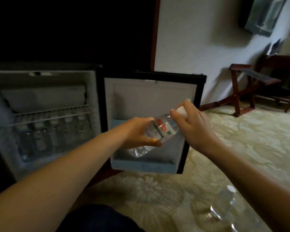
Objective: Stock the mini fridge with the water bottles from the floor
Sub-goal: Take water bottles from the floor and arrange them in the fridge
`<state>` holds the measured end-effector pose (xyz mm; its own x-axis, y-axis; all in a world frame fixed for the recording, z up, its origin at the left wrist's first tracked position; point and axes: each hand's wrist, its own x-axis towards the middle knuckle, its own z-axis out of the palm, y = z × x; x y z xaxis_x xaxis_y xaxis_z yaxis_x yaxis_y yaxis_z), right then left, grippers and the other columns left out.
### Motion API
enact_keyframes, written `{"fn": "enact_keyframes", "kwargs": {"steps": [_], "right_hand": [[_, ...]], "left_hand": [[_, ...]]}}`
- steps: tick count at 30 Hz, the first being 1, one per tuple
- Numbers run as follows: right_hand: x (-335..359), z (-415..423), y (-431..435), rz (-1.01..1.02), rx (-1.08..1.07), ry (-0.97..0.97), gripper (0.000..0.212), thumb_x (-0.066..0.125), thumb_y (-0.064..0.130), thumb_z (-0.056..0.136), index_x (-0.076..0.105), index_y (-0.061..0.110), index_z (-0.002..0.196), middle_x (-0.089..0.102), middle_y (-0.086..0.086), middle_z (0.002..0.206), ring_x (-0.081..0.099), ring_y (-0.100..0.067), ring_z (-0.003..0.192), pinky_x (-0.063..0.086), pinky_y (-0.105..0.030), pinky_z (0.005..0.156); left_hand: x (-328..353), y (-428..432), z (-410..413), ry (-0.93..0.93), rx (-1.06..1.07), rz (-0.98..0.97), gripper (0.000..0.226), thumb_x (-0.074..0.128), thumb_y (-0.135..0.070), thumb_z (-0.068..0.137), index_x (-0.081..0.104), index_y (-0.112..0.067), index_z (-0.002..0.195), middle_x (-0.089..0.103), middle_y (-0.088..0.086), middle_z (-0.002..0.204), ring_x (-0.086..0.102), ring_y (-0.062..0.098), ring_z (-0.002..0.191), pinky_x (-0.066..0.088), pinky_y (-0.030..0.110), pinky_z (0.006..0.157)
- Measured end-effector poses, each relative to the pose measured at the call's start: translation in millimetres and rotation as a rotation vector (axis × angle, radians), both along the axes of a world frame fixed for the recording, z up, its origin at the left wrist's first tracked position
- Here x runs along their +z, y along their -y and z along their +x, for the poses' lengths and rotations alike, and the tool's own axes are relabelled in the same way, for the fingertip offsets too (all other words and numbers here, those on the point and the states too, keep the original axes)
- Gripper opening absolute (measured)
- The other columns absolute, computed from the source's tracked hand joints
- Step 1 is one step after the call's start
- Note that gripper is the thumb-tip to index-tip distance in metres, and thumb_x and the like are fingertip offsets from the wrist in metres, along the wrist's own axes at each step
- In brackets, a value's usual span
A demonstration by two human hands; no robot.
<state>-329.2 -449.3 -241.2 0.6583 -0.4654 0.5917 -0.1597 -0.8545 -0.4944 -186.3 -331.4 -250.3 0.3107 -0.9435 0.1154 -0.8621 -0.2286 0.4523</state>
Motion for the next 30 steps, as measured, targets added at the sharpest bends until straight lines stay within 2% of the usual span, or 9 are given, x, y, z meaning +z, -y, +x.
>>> {"fn": "enact_keyframes", "kwargs": {"steps": [4,9,15,19,22,24,27,30], "right_hand": [[16.1,53.0,-27.7,-0.036,0.108,-0.007,0.022,0.045,0.04,0.094,0.044,0.018,0.088,0.052,0.004,0.074,0.051,-0.02,0.074,0.033,-0.027,0.057],[31.9,117.3,-64.6,-0.058,0.255,-0.022,0.024,0.045,0.041,0.094,0.043,0.017,0.09,0.059,-0.003,0.083,0.056,-0.027,0.08,0.043,-0.039,0.072],[46.2,186.5,-101.7,-0.122,0.341,-0.028,0.03,0.043,0.041,0.094,0.045,0.011,0.1,0.06,-0.007,0.085,0.057,-0.028,0.081,0.043,-0.042,0.074],[52.0,232.1,-121.8,-0.18,0.384,0.0,0.026,0.042,0.04,0.096,0.039,0.015,0.098,0.051,0.004,0.076,0.055,-0.022,0.075,0.038,-0.034,0.065],[54.1,264.3,-139.2,-0.215,0.397,0.005,0.026,0.041,0.04,0.096,0.036,0.016,0.104,0.055,0.001,0.082,0.056,-0.022,0.076,0.039,-0.033,0.064],[54.2,284.1,-151.6,-0.212,0.405,0.002,0.027,0.041,0.039,0.097,0.036,0.016,0.109,0.053,0.003,0.08,0.055,-0.022,0.077,0.038,-0.033,0.067],[49.6,311.7,-165.8,-0.18,0.432,0.013,0.023,0.043,0.04,0.096,0.033,0.02,0.103,0.049,0.008,0.074,0.056,-0.023,0.08,0.038,-0.033,0.068],[43.0,335.3,-179.6,-0.076,0.457,0.023,0.024,0.048,0.042,0.093,0.036,0.023,0.101,0.055,0.003,0.09,0.055,-0.021,0.089,0.045,-0.039,0.078]], "left_hand": [[9.6,-40.8,39.6,0.093,0.093,-0.042,0.052,0.065,-0.049,0.079,0.045,-0.028,0.122,0.059,-0.005,0.121,0.06,0.015,0.103,0.051,0.04,0.09],[8.7,-85.9,90.9,0.094,0.194,-0.128,0.05,0.062,-0.049,0.081,0.042,-0.031,0.123,0.056,-0.01,0.122,0.058,0.009,0.103,0.051,0.032,0.088],[4.9,-122.8,149.8,0.095,0.29,-0.26,0.054,0.063,-0.052,0.078,0.042,-0.036,0.125,0.056,-0.014,0.122,0.055,0.002,0.102,0.051,0.029,0.088],[3.9,-140.2,185.9,0.042,0.41,-0.376,0.053,0.068,-0.048,0.076,0.045,-0.034,0.121,0.052,-0.012,0.111,0.055,0.009,0.101,0.05,0.031,0.084],[-1.2,-153.8,209.0,0.066,0.547,-0.43,0.059,0.069,-0.052,0.073,0.047,-0.03,0.123,0.044,-0.011,0.108,0.05,0.01,0.1,0.043,0.026,0.082],[-6.6,-162.9,224.7,0.089,0.581,-0.47,0.053,0.069,-0.052,0.072,0.052,-0.029,0.116,0.048,-0.01,0.105,0.052,0.01,0.098,0.046,0.026,0.084],[-12.7,-175.3,240.9,0.035,0.582,-0.522,0.036,0.07,-0.048,0.073,0.06,-0.029,0.102,0.061,-0.005,0.101,0.061,0.012,0.094,0.053,0.036,0.085],[-17.5,-187.1,248.5,0.001,0.639,-0.576,0.025,0.07,-0.039,0.077,0.059,-0.03,0.098,0.061,-0.005,0.099,0.064,0.011,0.087,0.056,0.032,0.079]]}}
